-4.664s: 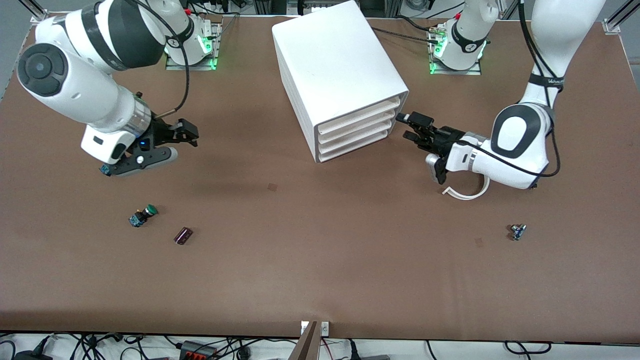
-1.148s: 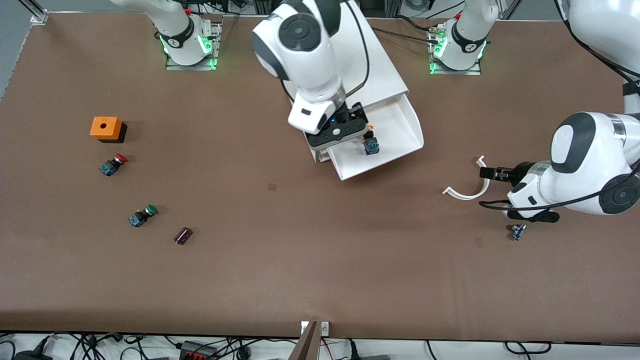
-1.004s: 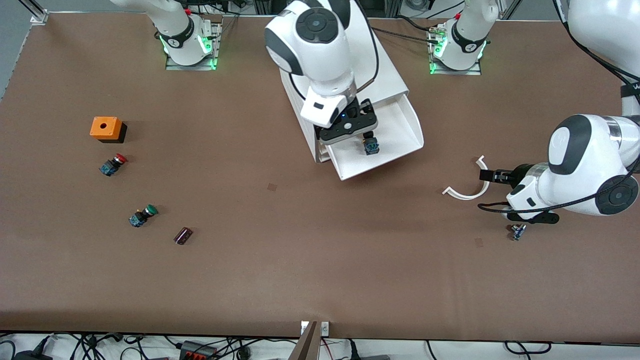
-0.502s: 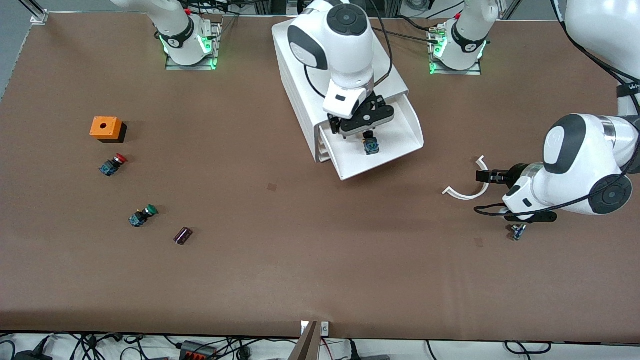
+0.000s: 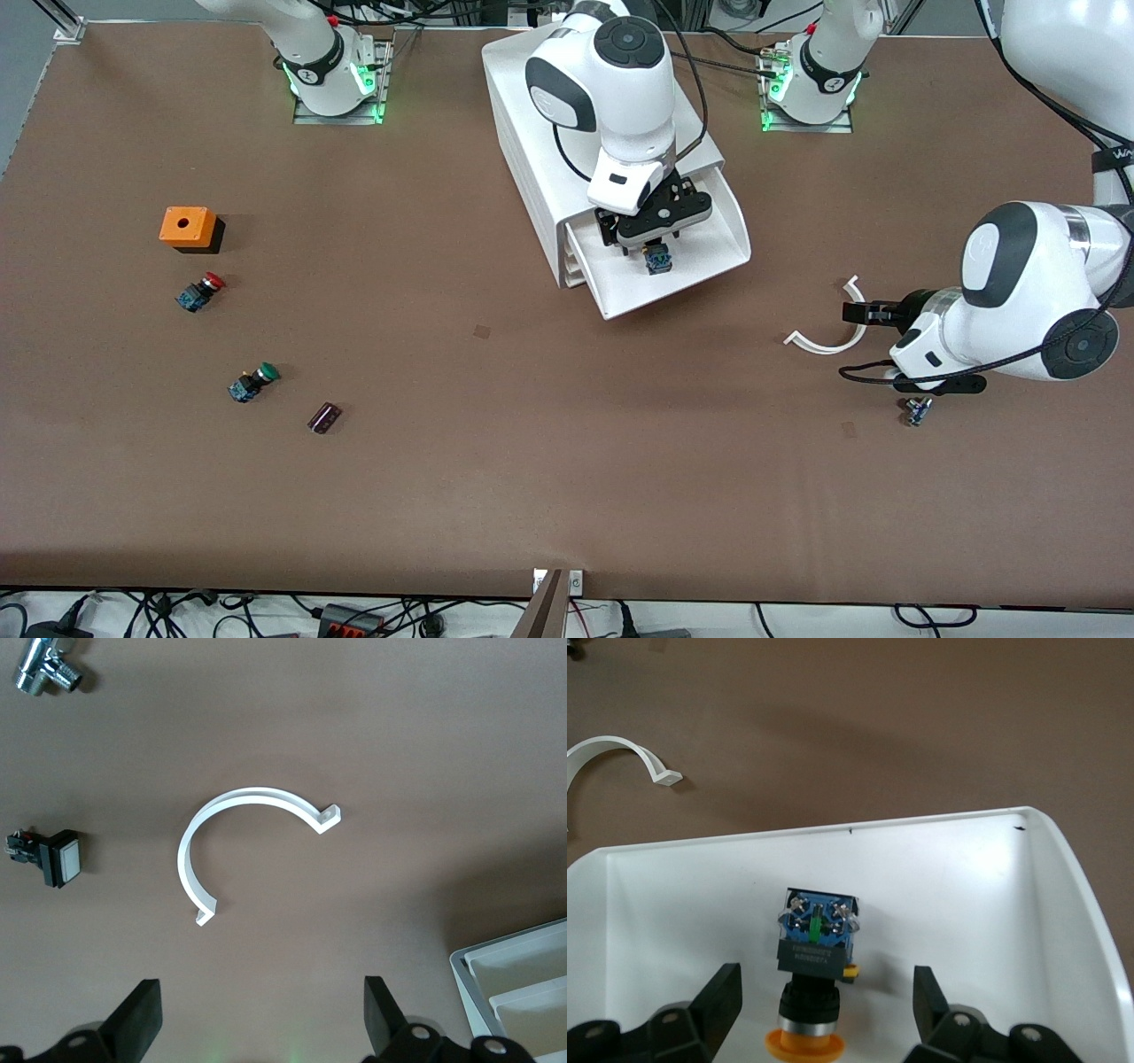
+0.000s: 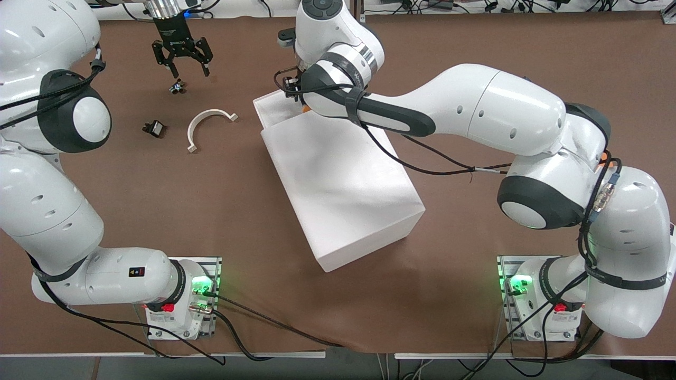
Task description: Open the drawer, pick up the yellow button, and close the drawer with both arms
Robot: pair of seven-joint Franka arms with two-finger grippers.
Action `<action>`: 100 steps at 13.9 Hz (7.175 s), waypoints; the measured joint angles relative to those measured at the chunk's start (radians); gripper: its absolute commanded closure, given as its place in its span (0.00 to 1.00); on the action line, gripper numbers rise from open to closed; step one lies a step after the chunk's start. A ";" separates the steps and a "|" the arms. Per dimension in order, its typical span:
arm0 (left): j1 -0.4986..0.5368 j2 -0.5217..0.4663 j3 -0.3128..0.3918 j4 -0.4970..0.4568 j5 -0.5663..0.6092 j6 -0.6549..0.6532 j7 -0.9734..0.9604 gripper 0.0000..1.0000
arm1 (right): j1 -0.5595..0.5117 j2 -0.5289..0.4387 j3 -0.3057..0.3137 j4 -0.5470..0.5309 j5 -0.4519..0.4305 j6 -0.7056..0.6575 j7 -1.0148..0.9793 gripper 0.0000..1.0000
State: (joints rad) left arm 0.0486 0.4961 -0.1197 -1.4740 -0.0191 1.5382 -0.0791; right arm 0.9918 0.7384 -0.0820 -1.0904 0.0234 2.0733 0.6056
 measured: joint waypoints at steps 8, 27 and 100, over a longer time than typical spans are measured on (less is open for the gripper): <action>0.000 0.000 0.000 0.000 0.000 0.000 -0.002 0.00 | 0.000 0.032 0.000 0.001 0.000 0.054 0.011 0.24; -0.021 -0.018 -0.123 0.007 0.000 0.056 -0.278 0.00 | -0.203 -0.089 -0.067 0.086 0.023 -0.171 -0.014 1.00; -0.081 -0.457 0.114 -0.258 0.052 0.211 0.141 0.00 | -1.004 -0.537 0.032 -0.355 -0.043 -0.458 -0.646 0.00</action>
State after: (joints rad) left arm -0.0328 0.0390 -0.0055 -1.7324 0.0328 1.7489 0.0620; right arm -0.0117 0.2013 -0.0500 -1.4449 -0.0195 1.6157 -0.0406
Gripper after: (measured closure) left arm 0.000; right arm 0.000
